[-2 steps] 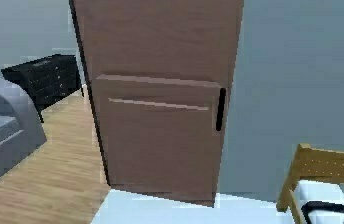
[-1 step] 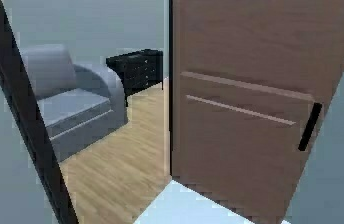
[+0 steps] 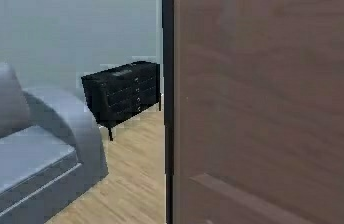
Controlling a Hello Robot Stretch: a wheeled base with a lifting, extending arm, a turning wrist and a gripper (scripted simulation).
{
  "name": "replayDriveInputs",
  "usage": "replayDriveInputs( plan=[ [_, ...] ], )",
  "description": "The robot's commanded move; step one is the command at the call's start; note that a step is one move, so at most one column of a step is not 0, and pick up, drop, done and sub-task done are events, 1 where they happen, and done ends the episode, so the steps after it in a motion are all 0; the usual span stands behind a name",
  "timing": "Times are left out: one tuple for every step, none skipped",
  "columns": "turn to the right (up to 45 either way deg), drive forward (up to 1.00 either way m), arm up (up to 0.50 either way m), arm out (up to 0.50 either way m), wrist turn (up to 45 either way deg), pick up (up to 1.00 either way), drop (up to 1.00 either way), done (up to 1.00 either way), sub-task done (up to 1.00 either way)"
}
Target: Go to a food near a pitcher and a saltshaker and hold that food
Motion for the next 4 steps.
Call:
replayDriveInputs(
  plan=[
    [-45.0,0.00,0.00,0.00,0.0,0.00,0.00,0.00,0.00],
    [-6.0,0.00,0.00,0.00,0.0,0.00,0.00,0.00,0.00],
    [0.0,0.45,0.00,0.00,0.0,0.00,0.00,0.00,0.00],
    [42.0,0.00,0.00,0.00,0.0,0.00,0.00,0.00,0.00]
  ],
)
